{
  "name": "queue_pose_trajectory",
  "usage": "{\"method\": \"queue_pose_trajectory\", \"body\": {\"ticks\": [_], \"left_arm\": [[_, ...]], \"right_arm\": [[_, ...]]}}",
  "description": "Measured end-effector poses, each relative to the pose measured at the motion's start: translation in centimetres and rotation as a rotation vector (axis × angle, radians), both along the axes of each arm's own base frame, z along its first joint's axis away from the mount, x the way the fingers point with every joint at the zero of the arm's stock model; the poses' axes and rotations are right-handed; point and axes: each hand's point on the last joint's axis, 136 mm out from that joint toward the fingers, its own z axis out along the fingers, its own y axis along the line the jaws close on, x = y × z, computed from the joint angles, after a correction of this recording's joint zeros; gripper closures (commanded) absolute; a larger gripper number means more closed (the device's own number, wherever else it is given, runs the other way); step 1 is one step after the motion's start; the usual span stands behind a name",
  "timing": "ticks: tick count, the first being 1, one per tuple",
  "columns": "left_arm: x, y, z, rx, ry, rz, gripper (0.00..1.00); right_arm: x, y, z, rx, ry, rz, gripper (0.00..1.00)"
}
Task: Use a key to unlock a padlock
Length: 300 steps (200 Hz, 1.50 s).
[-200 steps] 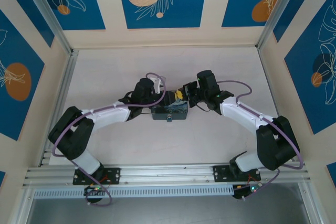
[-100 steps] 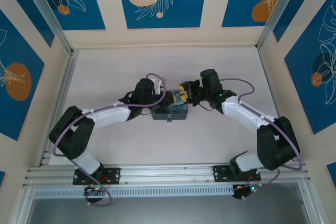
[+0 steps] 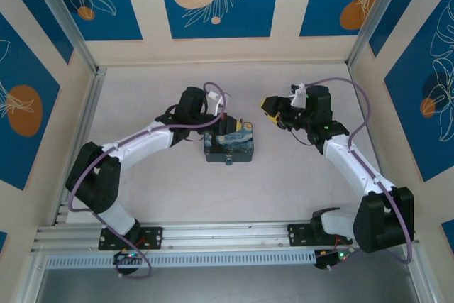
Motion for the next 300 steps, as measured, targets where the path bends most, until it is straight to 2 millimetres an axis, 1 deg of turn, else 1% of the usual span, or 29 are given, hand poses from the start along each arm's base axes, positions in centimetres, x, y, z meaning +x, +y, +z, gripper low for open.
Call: {"method": "queue_pose_trajectory", "body": {"ticks": [15, 41, 65, 100, 125, 164, 205, 230, 262, 300], "left_arm": [[-0.2, -0.4, 0.2, 0.0, 0.006, -0.044, 1.0], [-0.6, -0.7, -0.6, 0.014, 0.042, -0.097, 1.0], [-1.2, -0.7, -1.3, 0.027, 0.072, -0.122, 1.0], [-1.4, -0.7, -1.0, 0.021, 0.075, -0.136, 1.0], [-1.5, -0.7, -1.0, 0.019, 0.077, -0.14, 1.0], [-1.4, -0.8, -0.9, 0.017, 0.074, -0.14, 1.0], [-1.2, -0.9, -0.4, 0.011, 0.063, -0.14, 1.0], [-1.2, -0.9, -0.3, 0.01, 0.063, -0.14, 1.0], [-1.2, -0.9, -0.4, 0.011, 0.064, -0.14, 1.0], [-1.2, -0.9, -0.4, 0.011, 0.065, -0.14, 1.0]], "right_arm": [[-0.2, 0.8, -0.6, 0.002, -0.041, 0.079, 0.5], [-0.3, 1.8, -1.5, 0.022, -0.074, 0.174, 0.54], [-0.4, 2.6, -1.5, 0.049, -0.104, 0.236, 0.56], [-0.9, 3.6, -1.4, 0.078, -0.13, 0.304, 0.58], [-1.4, 4.1, -1.9, 0.09, -0.126, 0.335, 0.6], [-1.9, 4.5, -2.4, 0.1, -0.129, 0.36, 0.62], [-2.3, 4.6, -3.1, 0.104, -0.123, 0.366, 0.62], [-2.5, 4.5, -3.6, 0.106, -0.119, 0.365, 0.64], [-2.7, 4.6, -3.7, 0.116, -0.115, 0.372, 0.7], [-3.0, 4.9, -3.3, 0.131, -0.13, 0.391, 0.8]]}}
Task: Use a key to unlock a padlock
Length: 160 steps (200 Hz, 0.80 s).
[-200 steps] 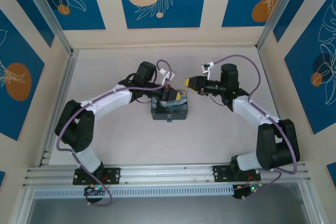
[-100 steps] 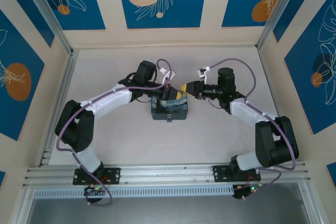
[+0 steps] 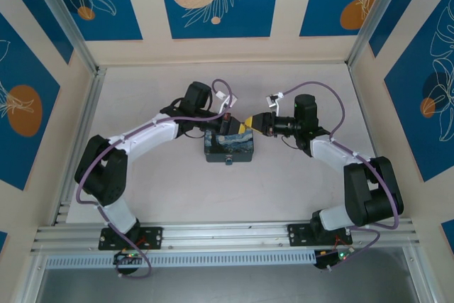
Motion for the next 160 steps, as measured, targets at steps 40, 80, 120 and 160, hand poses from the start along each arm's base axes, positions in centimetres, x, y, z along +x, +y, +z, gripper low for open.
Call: {"method": "queue_pose_trajectory", "body": {"ticks": [40, 80, 120, 160], "left_arm": [[0.0, 0.0, 0.0, -0.002, 0.002, -0.002, 1.0], [0.0, 0.1, -0.1, -0.001, 0.007, -0.001, 0.95], [1.1, 0.5, 0.0, -0.007, 0.008, 0.066, 0.33], [2.6, 4.1, 0.6, -0.026, 0.027, 0.298, 0.2]], "right_arm": [[0.0, 0.2, 0.2, 0.007, -0.005, 0.005, 0.95], [0.1, 0.2, 0.2, 0.013, -0.002, 0.007, 1.0], [0.1, 0.3, -0.4, 0.006, 0.036, -0.015, 1.0], [0.7, -0.4, -2.5, -0.012, 0.153, -0.122, 1.0]]}}
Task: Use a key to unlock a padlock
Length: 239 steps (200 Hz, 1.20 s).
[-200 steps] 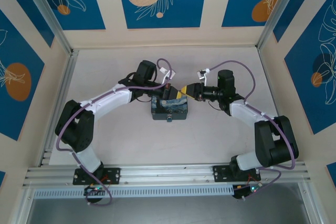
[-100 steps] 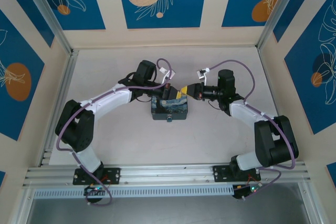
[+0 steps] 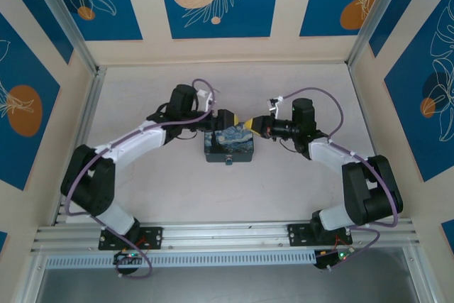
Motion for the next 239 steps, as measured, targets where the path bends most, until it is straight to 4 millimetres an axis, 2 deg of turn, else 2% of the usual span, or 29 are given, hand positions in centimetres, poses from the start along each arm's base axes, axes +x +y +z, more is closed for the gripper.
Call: {"method": "queue_pose_trajectory", "body": {"ticks": [22, 58, 100, 148, 166, 239], "left_arm": [[0.2, 1.4, 0.4, -0.056, 0.038, 0.144, 0.18], [-0.3, 2.8, -1.1, -0.133, 0.18, 0.382, 0.21], [-0.7, 2.4, -1.4, -0.208, 0.272, 0.513, 0.28], [0.1, 2.6, -0.8, -0.27, 0.286, 0.582, 0.44], [0.4, 2.5, -0.8, -0.28, 0.281, 0.59, 0.47], [1.1, 1.8, -3.5, -0.25, 0.316, 0.603, 0.5]], "right_arm": [[0.3, -0.2, -1.6, 0.002, 0.091, -0.095, 1.0], [0.1, 0.7, -3.6, 0.004, 0.252, -0.281, 1.0], [0.1, 2.1, -2.8, 0.053, 0.334, -0.458, 1.0], [0.9, 2.3, -2.2, 0.1, 0.388, -0.573, 1.0], [1.0, 2.3, -2.1, 0.109, 0.397, -0.591, 1.0], [1.0, 2.5, -1.9, 0.119, 0.406, -0.596, 1.0]]}}
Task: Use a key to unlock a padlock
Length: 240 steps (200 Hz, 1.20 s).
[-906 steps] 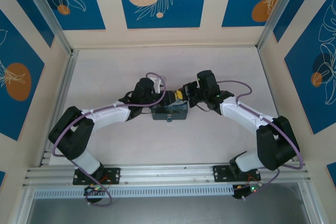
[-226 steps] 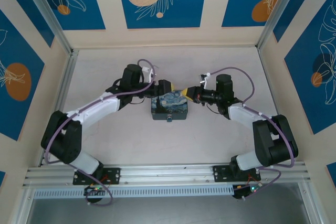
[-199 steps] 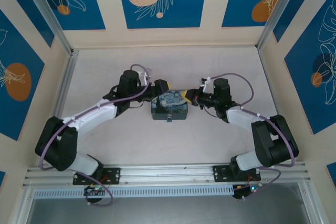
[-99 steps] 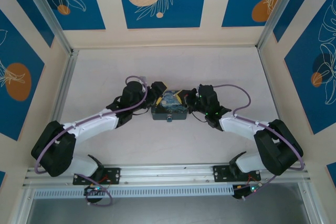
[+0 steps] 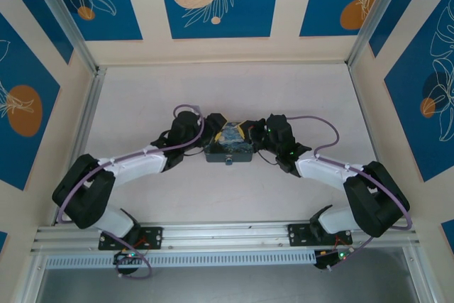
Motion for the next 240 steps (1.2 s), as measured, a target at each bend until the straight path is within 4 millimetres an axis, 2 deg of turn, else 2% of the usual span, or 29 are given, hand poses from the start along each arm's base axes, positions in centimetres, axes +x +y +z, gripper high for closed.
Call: {"method": "queue_pose_trajectory", "body": {"ticks": [56, 148, 240], "left_arm": [[0.2, -0.6, -0.8, 0.0, 0.01, -0.005, 0.57], [-0.3, -1.9, -0.2, -0.033, -0.002, -0.026, 0.72], [-0.4, -2.0, -0.1, -0.033, -0.003, -0.023, 0.94]], "right_arm": [[-0.1, 0.3, 0.1, 0.002, -0.003, 0.007, 1.0], [-0.1, 0.8, 0.1, 0.013, -0.005, 0.015, 1.0], [0.1, 0.8, 0.4, 0.027, -0.01, 0.007, 1.0]]}}
